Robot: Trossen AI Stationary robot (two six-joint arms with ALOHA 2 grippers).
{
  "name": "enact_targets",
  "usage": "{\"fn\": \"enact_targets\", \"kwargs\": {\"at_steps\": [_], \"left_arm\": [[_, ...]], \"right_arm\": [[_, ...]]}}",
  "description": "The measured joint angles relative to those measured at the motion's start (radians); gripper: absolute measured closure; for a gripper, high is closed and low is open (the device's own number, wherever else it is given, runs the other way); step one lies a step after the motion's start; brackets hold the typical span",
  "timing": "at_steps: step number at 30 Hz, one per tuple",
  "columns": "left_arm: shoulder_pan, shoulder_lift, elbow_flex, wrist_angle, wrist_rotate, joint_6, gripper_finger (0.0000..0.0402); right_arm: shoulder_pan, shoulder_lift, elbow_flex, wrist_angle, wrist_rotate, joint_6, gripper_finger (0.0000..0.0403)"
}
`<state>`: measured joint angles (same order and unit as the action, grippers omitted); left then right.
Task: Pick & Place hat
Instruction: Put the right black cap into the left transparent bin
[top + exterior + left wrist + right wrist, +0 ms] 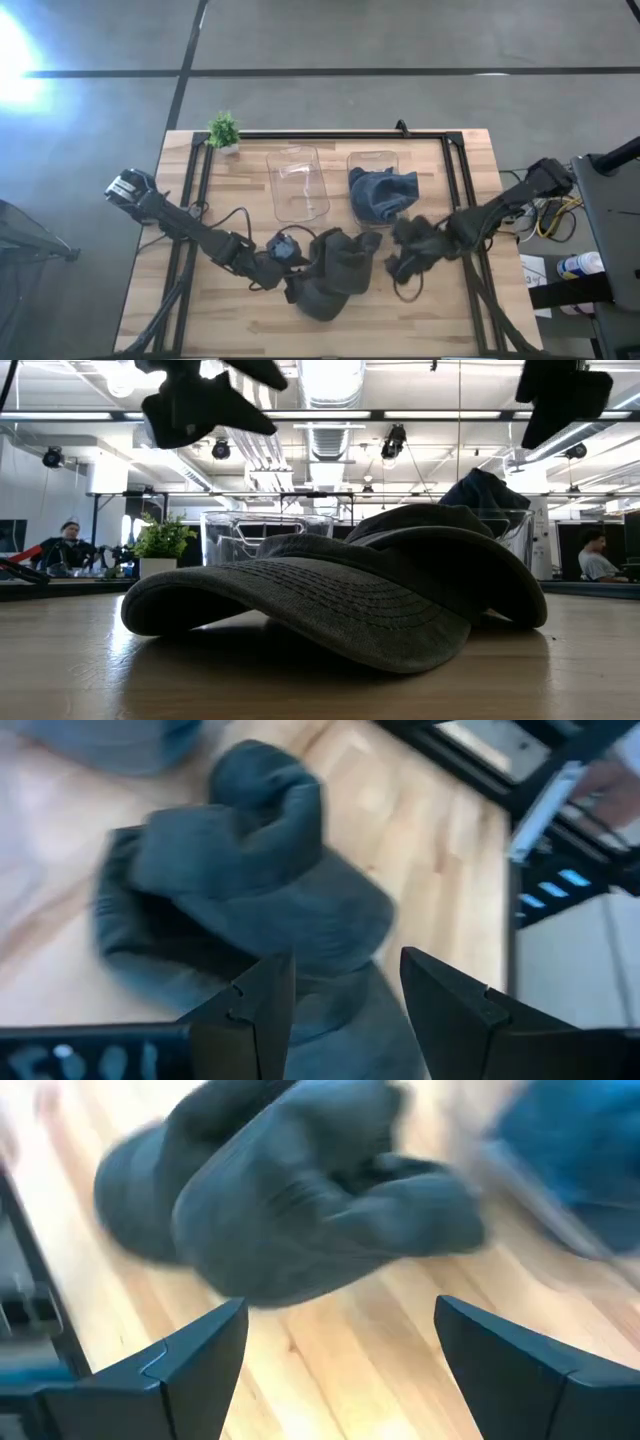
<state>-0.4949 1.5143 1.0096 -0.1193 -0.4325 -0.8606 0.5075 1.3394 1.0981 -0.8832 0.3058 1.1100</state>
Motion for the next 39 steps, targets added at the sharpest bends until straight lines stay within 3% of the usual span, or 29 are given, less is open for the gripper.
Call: {"fn": "enact_targets", "kwargs": {"at_steps": [3,13,17,22,25,29,35,39], "left_arm": [[0.0,0.029,0.0,0.065,0.018,0.018,0.0226],[-0.011,0.024,0.0,0.052,0.076,-0.115,0.0226],[-0.032,0.031,0.0,0.043,0.105,-0.185,0.0226],[-0.039,0.062,0.023,0.078,0.05,-0.178,0.0226],[-0.033,0.081,0.069,0.089,0.008,-0.078,0.0226],[-0.03,0.114,0.145,0.084,-0.018,0.168,0.0226],[-0.002,0.204,0.243,0.026,-0.01,0.432,0.0226],[0.015,0.274,0.322,-0.099,-0.003,0.579,0.0226]], "right_arm": [[0.034,0.078,0.001,0.05,-0.003,-0.09,0.0094],[0.063,0.253,0.129,0.061,-0.001,-0.13,0.0125],[0.087,0.317,0.175,0.064,-0.037,-0.096,0.0132],[0.167,0.379,0.181,0.099,-0.038,0.054,0.0141],[0.214,0.398,0.148,0.174,-0.025,0.23,0.0147],[0.278,0.426,0.119,0.31,0.061,0.426,0.0152],[0.313,0.505,0.113,0.419,0.067,0.711,0.0154],[0.333,0.542,0.116,0.463,0.195,0.863,0.0154]]}}
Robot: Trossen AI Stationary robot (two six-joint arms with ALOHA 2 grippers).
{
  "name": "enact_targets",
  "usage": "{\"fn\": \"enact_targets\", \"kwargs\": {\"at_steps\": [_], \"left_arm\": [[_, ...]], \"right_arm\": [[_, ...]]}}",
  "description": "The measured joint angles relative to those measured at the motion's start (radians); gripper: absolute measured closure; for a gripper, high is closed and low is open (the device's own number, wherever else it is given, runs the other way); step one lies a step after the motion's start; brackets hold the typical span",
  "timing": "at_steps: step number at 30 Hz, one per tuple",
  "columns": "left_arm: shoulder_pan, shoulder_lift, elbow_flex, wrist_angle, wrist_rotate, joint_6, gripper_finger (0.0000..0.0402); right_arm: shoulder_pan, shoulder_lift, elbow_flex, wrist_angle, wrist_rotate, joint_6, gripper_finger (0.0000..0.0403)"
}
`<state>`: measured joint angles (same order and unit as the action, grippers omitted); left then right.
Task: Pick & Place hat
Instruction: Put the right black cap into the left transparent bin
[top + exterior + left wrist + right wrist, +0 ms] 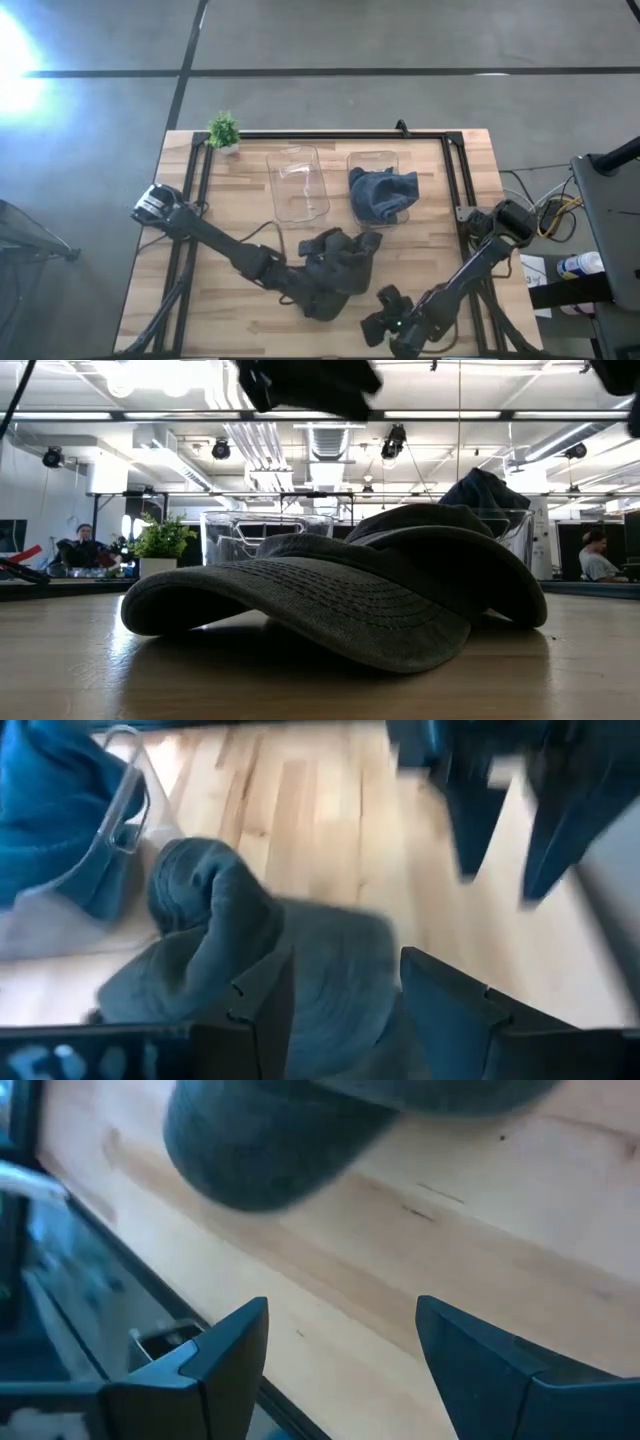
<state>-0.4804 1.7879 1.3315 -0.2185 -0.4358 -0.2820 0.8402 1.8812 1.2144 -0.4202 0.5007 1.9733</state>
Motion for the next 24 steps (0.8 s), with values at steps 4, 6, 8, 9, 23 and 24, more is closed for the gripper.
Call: {"fn": "enact_targets", "kwargs": {"at_steps": [4,6,8,9,23,24], "left_arm": [[0.012,0.059,0.073,-0.129,0.002,0.109,0.0226],[0.017,0.087,0.093,-0.155,0.001,0.143,0.0226],[0.019,0.112,0.103,-0.157,0.002,0.173,0.0226],[0.02,0.12,0.105,-0.157,0.002,0.182,0.0226],[0.021,0.205,0.103,-0.152,0.105,0.15,0.0226],[0.021,0.212,0.103,-0.149,0.113,0.146,0.0226]], "right_arm": [[0.007,0.023,0.0,0.003,0.158,0.157,0.0154],[0.005,0.038,-0.007,0.004,0.227,0.222,0.0154],[-0.003,0.061,-0.014,0.0,0.249,0.282,0.0154],[-0.008,0.074,-0.016,0.01,0.25,0.301,0.0154],[-0.082,0.089,-0.052,0.113,0.46,0.311,0.0154],[-0.089,0.089,-0.056,0.112,0.463,0.311,0.0154]]}}
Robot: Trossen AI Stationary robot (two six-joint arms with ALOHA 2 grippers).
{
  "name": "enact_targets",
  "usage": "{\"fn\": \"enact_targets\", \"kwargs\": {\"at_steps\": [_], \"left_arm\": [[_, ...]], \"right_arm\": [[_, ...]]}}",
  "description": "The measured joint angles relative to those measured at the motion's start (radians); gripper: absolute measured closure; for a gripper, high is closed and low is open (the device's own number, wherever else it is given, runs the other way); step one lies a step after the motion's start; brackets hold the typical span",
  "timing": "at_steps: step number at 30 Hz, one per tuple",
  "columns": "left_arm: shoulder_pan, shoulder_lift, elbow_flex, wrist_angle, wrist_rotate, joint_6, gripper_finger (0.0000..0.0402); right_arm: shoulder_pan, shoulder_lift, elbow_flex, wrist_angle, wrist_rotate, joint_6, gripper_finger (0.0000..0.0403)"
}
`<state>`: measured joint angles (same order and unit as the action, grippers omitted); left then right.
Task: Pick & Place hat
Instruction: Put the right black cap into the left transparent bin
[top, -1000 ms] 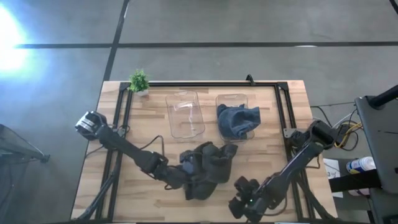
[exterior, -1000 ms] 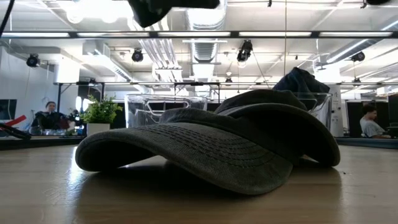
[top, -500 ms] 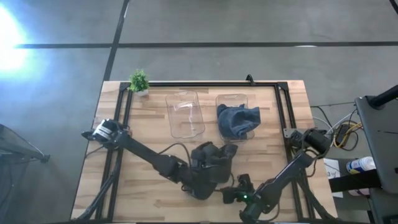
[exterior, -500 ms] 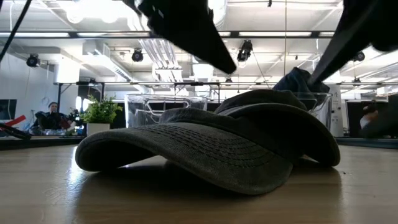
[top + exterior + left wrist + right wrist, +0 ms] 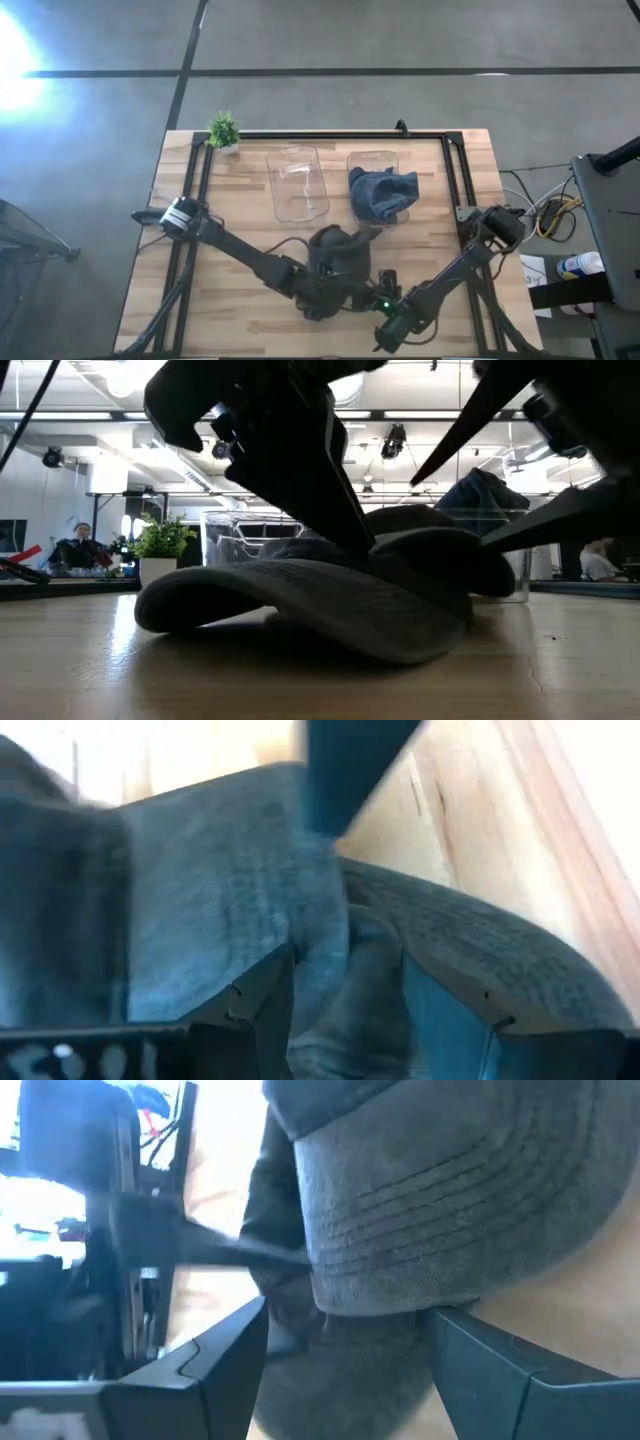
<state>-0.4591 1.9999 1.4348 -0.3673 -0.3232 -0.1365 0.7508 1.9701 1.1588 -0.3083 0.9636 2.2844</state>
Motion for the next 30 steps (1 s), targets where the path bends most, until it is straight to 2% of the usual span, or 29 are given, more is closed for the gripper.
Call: {"fn": "enact_targets", "kwargs": {"at_steps": [10,16,22,30], "left_arm": [[-0.001,0.012,0.0,0.09,0.035,-0.024,0.0226],[-0.002,0.01,0.029,0.124,0.042,-0.023,0.0226],[-0.002,0.01,0.084,0.09,0.027,0.007,0.0226],[-0.006,0.006,0.218,-0.088,-0.051,0.007,0.0226]], "right_arm": [[-0.041,0.0,-0.002,-0.011,0.093,-0.033,0.0157],[-0.048,0.0,-0.007,-0.033,0.093,-0.038,0.0186],[-0.049,0.0,-0.03,-0.035,0.09,-0.037,0.026],[-0.052,0.0,-0.051,-0.031,0.109,-0.04,0.0376]]}}
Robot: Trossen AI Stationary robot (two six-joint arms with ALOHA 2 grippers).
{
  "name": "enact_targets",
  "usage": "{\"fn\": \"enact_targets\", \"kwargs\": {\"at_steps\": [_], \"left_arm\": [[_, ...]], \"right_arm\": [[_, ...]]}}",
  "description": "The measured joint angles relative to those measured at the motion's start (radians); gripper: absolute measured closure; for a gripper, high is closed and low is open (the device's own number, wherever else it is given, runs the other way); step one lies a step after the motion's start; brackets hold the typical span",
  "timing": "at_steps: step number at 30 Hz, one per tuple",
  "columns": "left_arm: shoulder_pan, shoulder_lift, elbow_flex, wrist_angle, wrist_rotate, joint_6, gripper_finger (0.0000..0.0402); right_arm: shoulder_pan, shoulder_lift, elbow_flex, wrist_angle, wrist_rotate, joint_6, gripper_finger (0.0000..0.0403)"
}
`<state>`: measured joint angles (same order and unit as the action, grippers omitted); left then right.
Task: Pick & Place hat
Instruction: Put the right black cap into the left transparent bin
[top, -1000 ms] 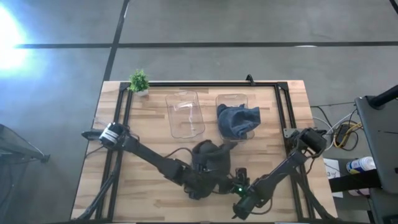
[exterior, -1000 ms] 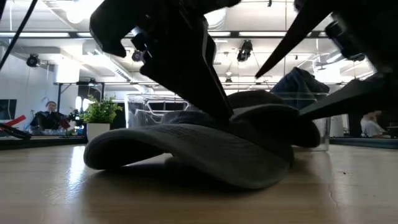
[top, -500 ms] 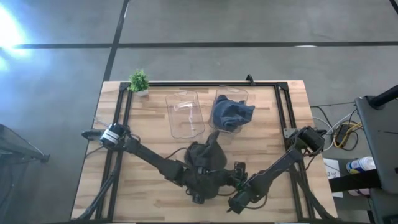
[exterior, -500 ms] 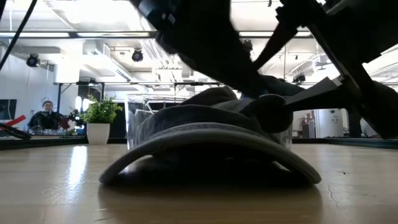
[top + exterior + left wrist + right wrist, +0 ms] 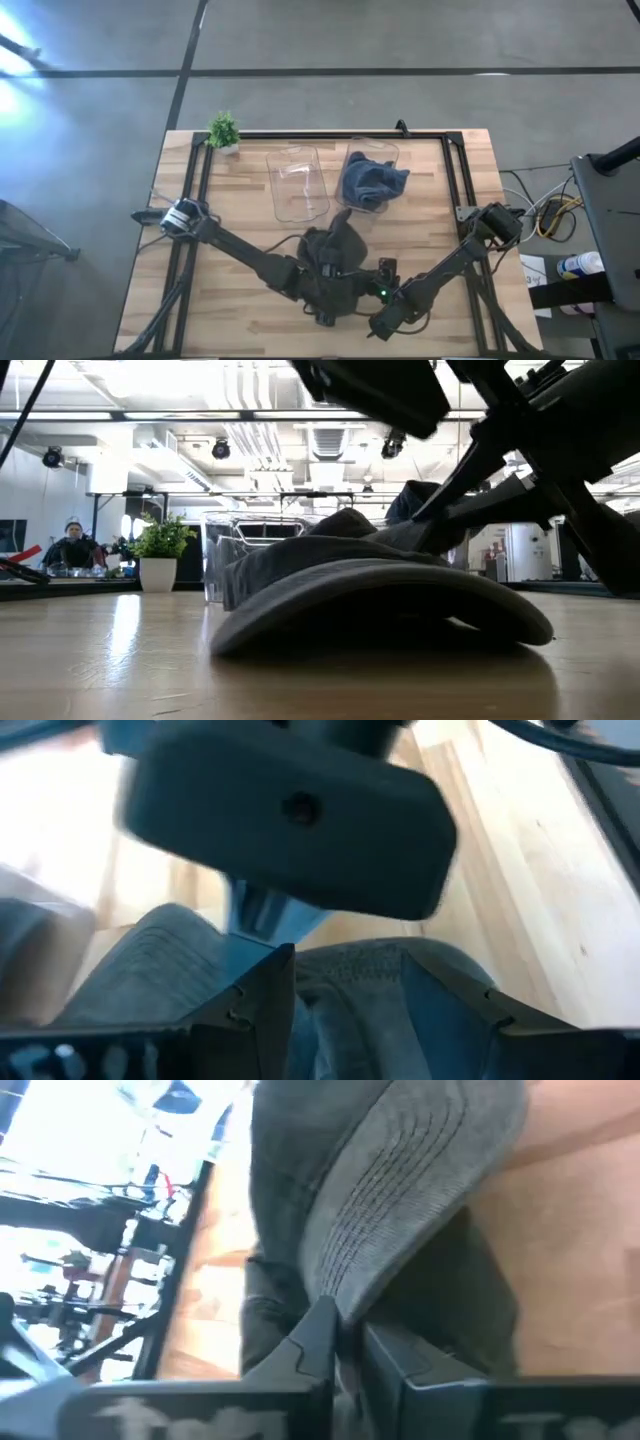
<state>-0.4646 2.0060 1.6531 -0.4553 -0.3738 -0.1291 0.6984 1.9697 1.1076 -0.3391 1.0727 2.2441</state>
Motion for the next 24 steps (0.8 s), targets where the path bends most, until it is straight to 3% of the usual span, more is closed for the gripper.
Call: {"fn": "enact_targets", "kwargs": {"at_steps": [10,24], "left_arm": [[-0.041,-0.089,0.111,-0.159,-0.118,-0.108,0.0226],[-0.131,-0.314,0.111,-0.444,-0.433,-0.397,0.0226]], "right_arm": [[0.048,-0.019,0.026,-0.003,0.029,-0.075,0.0388],[0.094,-0.227,0.053,0.005,0.07,-0.473,0.0389]]}}
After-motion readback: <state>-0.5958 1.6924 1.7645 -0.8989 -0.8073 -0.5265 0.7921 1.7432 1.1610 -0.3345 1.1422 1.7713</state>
